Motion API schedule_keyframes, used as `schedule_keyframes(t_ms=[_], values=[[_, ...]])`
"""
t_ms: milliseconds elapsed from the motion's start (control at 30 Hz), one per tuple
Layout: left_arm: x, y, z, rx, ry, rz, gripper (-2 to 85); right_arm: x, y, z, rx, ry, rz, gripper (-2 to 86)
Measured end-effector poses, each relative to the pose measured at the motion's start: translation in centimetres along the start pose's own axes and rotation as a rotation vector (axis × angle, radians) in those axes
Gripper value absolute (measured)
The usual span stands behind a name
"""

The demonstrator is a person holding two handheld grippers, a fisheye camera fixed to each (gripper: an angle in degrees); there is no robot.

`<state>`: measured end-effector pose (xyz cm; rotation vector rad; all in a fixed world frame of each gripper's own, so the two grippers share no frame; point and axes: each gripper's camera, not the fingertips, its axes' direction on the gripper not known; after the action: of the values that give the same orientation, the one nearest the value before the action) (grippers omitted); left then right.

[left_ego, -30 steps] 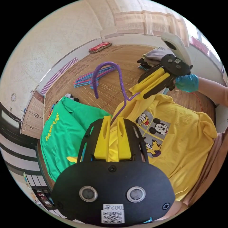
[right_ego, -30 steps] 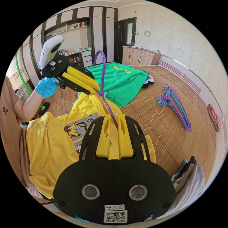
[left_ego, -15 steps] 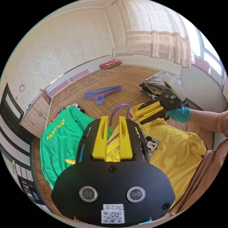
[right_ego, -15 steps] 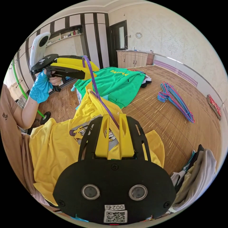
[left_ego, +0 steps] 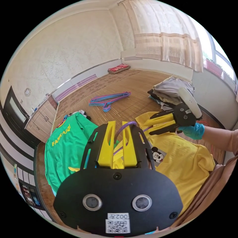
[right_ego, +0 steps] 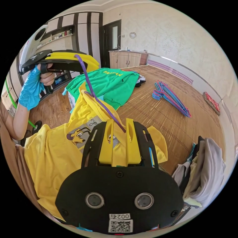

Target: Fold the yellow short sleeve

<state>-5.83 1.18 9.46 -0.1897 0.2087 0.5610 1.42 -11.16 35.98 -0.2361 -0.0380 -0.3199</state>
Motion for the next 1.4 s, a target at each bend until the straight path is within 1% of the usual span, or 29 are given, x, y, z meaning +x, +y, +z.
schedule_keyframes(t_ms=[133, 433, 567, 633, 800, 1167, 1400], values=[[0.7, 0.3, -0.5, -0.011, -0.019, -0.017, 0.9, -0.5, 1.5, -0.7, -0.028, 0.113, 0.037, 8.0], [2.1, 0.9, -1.7, -0.01, -0.042, -0.05, 0.7, -0.5, 3.7, -2.5, 0.003, 0.113, 0.138, 3.7], [2.7, 1.4, -2.3, -0.006, -0.083, -0.056, 0.1, -0.7, 4.3, -3.1, 0.034, 0.199, 0.192, -0.5], [2.9, 1.6, -2.6, -0.004, -0.096, -0.056, -0.2, -0.6, 4.5, -3.3, 0.041, 0.19, 0.214, -0.8], [3.3, 2.1, -3.3, -0.004, -0.127, -0.068, -0.8, -0.5, 4.6, -3.3, 0.037, 0.252, 0.268, -0.9], [4.2, 3.5, -4.3, -0.001, -0.181, -0.078, -1.0, -1.0, 3.7, -2.3, -0.023, 0.486, 0.265, -0.9], [4.6, 4.2, -4.7, 0.004, -0.205, -0.087, -1.0, -0.1, 3.1, -1.9, -0.045, 0.497, 0.293, -0.9]])
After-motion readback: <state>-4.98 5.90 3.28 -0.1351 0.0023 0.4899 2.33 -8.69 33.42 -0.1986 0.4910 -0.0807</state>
